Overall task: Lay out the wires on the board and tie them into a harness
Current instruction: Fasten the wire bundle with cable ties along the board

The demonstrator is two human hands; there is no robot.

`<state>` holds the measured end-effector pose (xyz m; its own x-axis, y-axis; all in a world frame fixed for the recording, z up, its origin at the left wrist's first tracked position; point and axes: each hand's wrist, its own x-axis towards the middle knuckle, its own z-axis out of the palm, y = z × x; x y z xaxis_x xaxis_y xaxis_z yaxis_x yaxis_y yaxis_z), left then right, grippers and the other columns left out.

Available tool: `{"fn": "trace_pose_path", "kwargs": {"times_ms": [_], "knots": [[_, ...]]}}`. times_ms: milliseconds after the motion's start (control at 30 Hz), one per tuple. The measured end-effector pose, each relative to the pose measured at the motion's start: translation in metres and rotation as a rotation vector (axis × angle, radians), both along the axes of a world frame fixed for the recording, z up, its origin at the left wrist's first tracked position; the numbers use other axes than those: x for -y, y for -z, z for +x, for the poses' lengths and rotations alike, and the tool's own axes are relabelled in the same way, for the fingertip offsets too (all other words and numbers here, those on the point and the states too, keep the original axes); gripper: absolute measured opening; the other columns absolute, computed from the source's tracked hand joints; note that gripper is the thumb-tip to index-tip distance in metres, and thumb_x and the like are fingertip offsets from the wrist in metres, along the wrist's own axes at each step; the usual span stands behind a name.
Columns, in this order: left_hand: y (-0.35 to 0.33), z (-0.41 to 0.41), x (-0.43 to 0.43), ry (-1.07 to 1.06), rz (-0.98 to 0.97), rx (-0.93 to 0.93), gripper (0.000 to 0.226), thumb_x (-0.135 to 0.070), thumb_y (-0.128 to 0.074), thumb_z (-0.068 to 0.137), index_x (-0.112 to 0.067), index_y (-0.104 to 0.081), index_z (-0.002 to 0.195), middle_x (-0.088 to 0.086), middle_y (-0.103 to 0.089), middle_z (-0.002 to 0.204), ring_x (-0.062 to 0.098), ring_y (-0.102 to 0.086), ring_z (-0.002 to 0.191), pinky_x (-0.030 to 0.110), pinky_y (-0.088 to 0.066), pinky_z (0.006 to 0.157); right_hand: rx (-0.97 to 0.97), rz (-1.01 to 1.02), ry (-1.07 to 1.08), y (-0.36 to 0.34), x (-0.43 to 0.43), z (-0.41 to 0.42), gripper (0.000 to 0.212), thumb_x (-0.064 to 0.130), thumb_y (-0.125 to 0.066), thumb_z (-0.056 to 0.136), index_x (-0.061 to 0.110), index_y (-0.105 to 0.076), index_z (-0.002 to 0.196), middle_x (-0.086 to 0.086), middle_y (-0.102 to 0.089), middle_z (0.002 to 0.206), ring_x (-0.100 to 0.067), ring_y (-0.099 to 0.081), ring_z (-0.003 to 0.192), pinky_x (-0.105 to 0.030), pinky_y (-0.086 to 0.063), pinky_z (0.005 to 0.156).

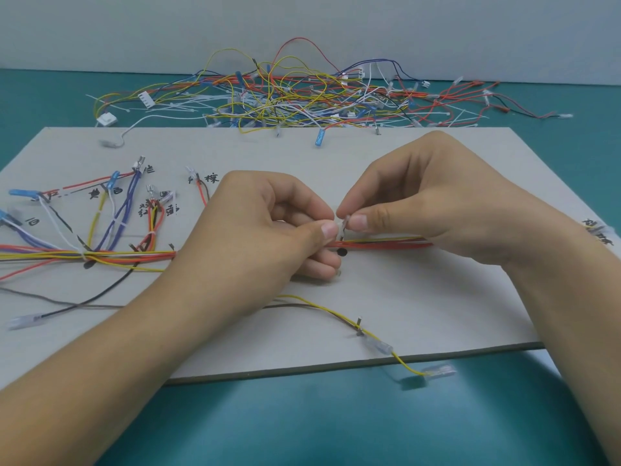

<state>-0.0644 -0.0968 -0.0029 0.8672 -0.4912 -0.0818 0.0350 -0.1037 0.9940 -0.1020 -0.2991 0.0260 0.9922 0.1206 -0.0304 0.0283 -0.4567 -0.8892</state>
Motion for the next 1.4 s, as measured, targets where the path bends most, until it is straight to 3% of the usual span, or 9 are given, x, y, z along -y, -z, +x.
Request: {"fn": "trace_pose_path", "kwargs": {"times_ms": [333, 533, 800, 933, 1133, 1400], "knots": [[0.001, 0.001, 0.000, 0.008, -0.010, -0.002, 0.008, 0.007, -0.072, 0.090, 0.000, -0.070, 0.086, 0.013, -0.068, 0.060, 0.029, -0.075, 0.058, 0.030, -0.061, 0.052, 0.008, -0.026, 0.020, -0.001, -0.003, 0.000, 0.010, -0.002, -0.078, 0.082, 0.004, -0.079, 0.091, -0.018, -0.077, 0.084, -0.024, -0.069, 0.078, -0.055, -0.056, 0.085], [0.001, 0.001, 0.000, 0.006, -0.019, -0.006, 0.009, 0.007, -0.072, 0.090, -0.001, -0.069, 0.087, 0.013, -0.070, 0.061, 0.029, -0.075, 0.058, 0.030, -0.061, 0.052, 0.021, 0.000, 0.004, -0.001, -0.006, -0.002, 0.011, -0.004, -0.077, 0.083, 0.000, -0.078, 0.093, -0.022, -0.076, 0.086, -0.047, -0.069, 0.089, -0.058, -0.055, 0.087], [0.000, 0.000, 0.001, 0.002, -0.056, -0.001, 0.012, 0.009, -0.072, 0.089, -0.001, -0.066, 0.091, 0.017, -0.071, 0.065, 0.030, -0.075, 0.058, 0.033, -0.062, 0.053, 0.029, 0.024, -0.021, 0.000, -0.011, -0.002, 0.012, -0.009, -0.076, 0.082, 0.000, -0.078, 0.090, -0.016, -0.077, 0.080, -0.021, -0.071, 0.073, -0.034, -0.057, 0.074], [0.000, 0.002, 0.000, -0.009, -0.077, 0.015, 0.013, 0.008, -0.074, 0.087, -0.001, -0.066, 0.091, 0.017, -0.072, 0.065, 0.030, -0.075, 0.058, 0.033, -0.061, 0.052, 0.038, 0.113, 0.012, 0.000, -0.012, -0.002, 0.018, -0.015, -0.073, 0.080, 0.000, -0.075, 0.090, -0.024, -0.074, 0.083, -0.024, -0.069, 0.075, -0.038, -0.057, 0.077], [0.001, 0.001, 0.000, 0.013, -0.063, 0.054, 0.007, -0.005, -0.078, 0.086, -0.001, -0.073, 0.087, 0.021, -0.074, 0.070, 0.030, -0.075, 0.059, 0.032, -0.060, 0.049, 0.065, 0.181, 0.074, -0.001, -0.016, 0.000, 0.029, -0.023, -0.067, 0.076, 0.004, -0.072, 0.086, -0.024, -0.071, 0.077, -0.026, -0.062, 0.069, -0.038, -0.052, 0.068], [0.000, 0.001, -0.003, -0.030, 0.144, 0.209, 0.012, -0.017, -0.077, 0.091, -0.016, -0.077, 0.080, 0.009, -0.070, 0.056, 0.011, -0.051, 0.027, 0.018, -0.035, 0.030, 0.149, 0.165, 0.144, 0.002, -0.023, 0.002, 0.024, -0.022, -0.065, 0.075, 0.000, -0.062, 0.084, -0.034, -0.062, 0.080, -0.029, -0.054, 0.065, -0.043, -0.046, 0.063]]}}
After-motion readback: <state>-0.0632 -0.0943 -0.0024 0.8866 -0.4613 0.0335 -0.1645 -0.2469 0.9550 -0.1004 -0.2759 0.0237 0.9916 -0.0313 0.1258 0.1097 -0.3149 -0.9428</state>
